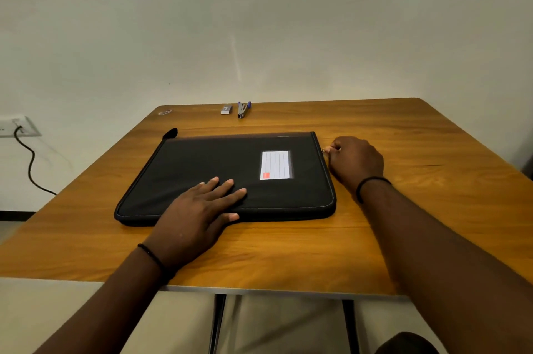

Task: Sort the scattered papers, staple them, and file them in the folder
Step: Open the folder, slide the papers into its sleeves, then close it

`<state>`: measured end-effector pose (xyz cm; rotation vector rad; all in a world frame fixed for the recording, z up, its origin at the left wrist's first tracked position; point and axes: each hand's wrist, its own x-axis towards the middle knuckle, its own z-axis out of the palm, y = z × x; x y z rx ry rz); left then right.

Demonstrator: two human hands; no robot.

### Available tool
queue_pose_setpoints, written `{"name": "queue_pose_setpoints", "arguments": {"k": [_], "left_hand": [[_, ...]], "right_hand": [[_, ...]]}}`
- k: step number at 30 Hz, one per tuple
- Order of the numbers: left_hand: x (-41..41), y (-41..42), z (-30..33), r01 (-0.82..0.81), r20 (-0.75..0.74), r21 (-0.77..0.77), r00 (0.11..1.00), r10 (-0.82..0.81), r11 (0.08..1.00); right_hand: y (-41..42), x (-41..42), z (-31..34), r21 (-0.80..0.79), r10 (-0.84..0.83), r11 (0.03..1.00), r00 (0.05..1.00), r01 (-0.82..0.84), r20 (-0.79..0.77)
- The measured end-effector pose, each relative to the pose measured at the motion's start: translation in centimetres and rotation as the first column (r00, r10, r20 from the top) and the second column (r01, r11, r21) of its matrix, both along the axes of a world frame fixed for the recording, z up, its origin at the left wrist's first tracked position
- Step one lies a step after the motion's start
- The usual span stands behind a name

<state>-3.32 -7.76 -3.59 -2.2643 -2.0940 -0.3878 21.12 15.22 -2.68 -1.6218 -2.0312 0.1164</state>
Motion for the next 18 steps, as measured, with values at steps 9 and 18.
{"name": "queue_pose_setpoints", "arguments": {"k": [9,18], "left_hand": [[-0.2,0.6,-0.4,0.018,0.014,0.008,1.000,-0.018,1.000],[-0.1,0.9,-0.3,0.013,0.052,0.008,0.999,-0.013,1.000]], "right_hand": [[4.3,-2.2,-0.4,0.049,0.073,0.996,0.997,-0.074,0.023],[5.3,-2.4,-0.2,0.077,0.094,0.993,0.995,-0.095,0.017]]}}
